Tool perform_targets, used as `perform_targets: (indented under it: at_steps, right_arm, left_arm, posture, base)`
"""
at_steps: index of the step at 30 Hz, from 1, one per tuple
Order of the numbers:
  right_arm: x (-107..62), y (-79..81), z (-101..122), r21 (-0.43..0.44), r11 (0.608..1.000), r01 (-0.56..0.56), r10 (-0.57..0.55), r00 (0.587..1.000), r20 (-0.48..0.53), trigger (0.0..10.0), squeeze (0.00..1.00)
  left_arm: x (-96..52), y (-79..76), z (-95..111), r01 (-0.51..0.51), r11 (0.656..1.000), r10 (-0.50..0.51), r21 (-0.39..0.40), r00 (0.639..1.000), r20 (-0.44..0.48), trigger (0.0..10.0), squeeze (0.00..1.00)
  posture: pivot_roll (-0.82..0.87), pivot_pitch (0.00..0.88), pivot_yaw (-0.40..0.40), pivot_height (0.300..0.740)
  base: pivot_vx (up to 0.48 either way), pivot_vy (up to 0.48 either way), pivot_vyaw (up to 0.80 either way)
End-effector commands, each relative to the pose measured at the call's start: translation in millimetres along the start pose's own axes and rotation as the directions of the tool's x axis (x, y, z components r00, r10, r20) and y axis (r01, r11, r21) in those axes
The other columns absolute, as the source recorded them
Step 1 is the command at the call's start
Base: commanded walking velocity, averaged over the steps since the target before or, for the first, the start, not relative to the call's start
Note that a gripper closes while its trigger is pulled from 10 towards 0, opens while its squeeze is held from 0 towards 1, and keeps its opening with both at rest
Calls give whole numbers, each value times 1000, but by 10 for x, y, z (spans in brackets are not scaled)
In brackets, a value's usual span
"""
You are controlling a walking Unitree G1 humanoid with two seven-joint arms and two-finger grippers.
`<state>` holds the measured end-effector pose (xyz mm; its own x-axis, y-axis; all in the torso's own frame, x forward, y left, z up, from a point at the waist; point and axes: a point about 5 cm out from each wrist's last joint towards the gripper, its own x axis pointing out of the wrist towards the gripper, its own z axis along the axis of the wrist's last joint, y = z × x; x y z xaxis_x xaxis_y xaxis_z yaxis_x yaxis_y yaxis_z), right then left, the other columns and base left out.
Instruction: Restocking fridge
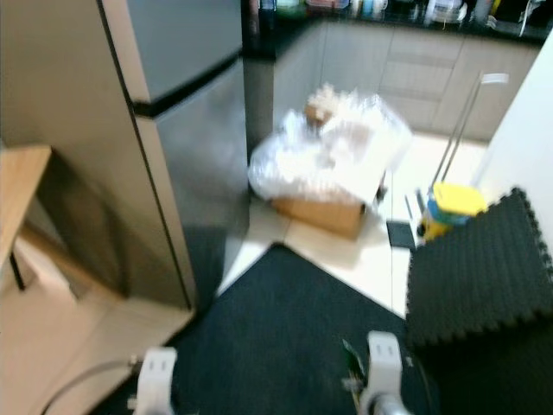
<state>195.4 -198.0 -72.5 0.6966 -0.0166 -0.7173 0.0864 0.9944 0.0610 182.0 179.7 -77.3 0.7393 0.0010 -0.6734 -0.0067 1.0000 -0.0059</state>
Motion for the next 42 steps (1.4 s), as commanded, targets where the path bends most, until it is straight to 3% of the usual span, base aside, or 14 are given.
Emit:
perform_targets:
  at_steps: [1, 11, 16, 25, 42]
  right_arm:
    - [-2, 35, -25, 2, 1000, -9, 9, 1000, -5, 10000, 0]
    - [0, 42, -22, -1, 1000, -12, 12, 1000, -4, 10000, 0]
    - [1, 50, -18, -4, 1000, -14, 14, 1000, -1, 10000, 0]
    - [-1, 67, -32, -3, 1000, -16, 16, 1000, -3, 10000, 0]
    - [5, 71, -14, -9, 1000, -20, 20, 1000, 0, 10000, 0]
  left_arm:
    - [-25, -8, -62, -4, 1000, 4, -6, 1000, -14, 10000, 0]
    - [-16, -19, -31, -11, 1000, 11, -19, 1000, 6, 10000, 0]
    - [-7, -59, 5, 34, 992, -36, 120, 999, 17, 10000, 0]
    - [1, -93, 23, 13, 999, -14, 44, 999, 35, 10000, 0]
    - [4, -23, 63, -26, 999, 24, 47, 998, 56, 10000, 0]
  posture:
    - [-77, 10, -38, 740]
    - [-77, 10, -37, 740]
    - [-74, 7, -35, 740]
    - [-76, 6, -30, 740]
    - [-74, 3, -33, 740]
  base:
    - [0, 0, 0]
    - [0, 0, 0]
    - [0, -192, 0]
    - [0, -160, 0]
    - [0, 0, 0]
